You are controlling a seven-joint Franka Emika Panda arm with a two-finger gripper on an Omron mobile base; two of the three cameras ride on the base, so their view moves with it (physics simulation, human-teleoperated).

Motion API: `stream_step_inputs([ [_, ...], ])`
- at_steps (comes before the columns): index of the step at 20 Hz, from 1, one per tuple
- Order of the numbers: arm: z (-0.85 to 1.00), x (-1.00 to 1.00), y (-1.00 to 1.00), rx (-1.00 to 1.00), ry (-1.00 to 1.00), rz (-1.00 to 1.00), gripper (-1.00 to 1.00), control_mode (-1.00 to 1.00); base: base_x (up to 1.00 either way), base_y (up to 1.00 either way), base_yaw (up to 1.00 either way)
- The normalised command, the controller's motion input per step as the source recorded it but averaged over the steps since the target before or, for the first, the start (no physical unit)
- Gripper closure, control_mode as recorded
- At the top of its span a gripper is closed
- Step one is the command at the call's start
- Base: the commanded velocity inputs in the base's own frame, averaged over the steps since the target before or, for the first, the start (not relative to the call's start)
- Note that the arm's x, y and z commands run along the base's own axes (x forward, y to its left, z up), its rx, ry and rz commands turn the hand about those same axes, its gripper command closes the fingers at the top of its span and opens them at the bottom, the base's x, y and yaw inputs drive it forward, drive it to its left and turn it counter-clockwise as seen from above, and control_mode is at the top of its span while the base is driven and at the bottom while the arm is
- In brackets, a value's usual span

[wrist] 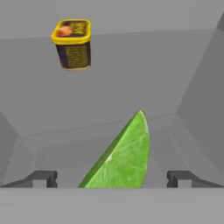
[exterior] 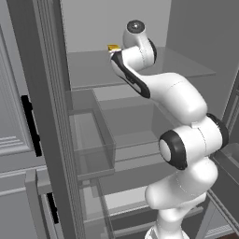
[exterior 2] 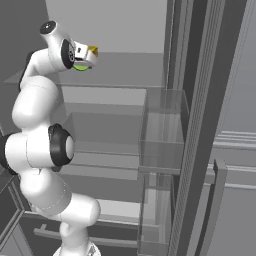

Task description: Grab a lemon wedge from the fridge and one ice cube from the ice bowl, and put them in the glass of lemonade.

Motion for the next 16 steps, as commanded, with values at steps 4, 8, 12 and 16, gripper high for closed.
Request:
stream_step_inputs([
  [4, -0.30, 0.00, 0.00, 0.02, 0.00, -0.05, -1.00, -1.00, 0.00, 0.00, 0.00],
  [8, -0.41, 0.00, 0.00, 0.03, -0.01, -0.05, -1.00, -1.00, 0.00, 0.00, 0.00],
  [12, -0.12, 0.00, 0.00, 0.01, 0.00, -0.01, -1.00, -1.00, 0.00, 0.00, 0.00],
  [16, -0.01, 0.00, 0.00, 0.00, 0.00, 0.00, 1.00, -1.00, 0.00, 0.00, 0.00],
])
